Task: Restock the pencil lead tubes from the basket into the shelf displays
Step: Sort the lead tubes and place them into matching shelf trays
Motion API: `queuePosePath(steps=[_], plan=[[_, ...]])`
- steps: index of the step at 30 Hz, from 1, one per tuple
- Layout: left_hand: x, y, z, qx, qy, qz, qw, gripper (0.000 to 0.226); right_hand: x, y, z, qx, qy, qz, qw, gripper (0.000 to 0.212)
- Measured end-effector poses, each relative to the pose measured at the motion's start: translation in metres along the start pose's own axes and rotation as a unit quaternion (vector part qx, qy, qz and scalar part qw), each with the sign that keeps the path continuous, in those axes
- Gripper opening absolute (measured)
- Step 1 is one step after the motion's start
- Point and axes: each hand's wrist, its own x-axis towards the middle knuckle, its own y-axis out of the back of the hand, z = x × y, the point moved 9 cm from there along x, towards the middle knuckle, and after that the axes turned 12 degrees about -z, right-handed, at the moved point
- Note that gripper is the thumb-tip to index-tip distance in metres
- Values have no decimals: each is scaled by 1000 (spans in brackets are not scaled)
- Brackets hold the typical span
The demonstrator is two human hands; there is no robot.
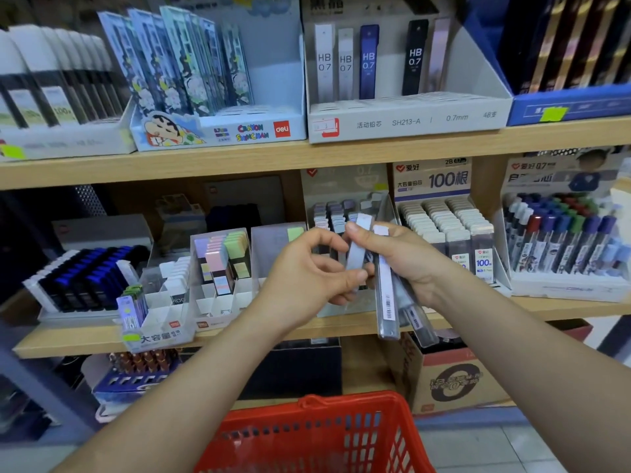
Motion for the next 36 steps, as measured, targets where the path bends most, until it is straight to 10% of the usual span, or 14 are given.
queuePosePath(steps=[9,24,36], plan=[[-10,10,-24,-287,53,-69,954,41,0,-21,0,54,9,-122,991,21],[-13,41,-29,-133,34,62,989,42,10,-29,5,6,-23,-85,996,22],[-23,35,45,54,-28,-79,995,75,-14,-52,-49,-131,-9,-175,976,25]])
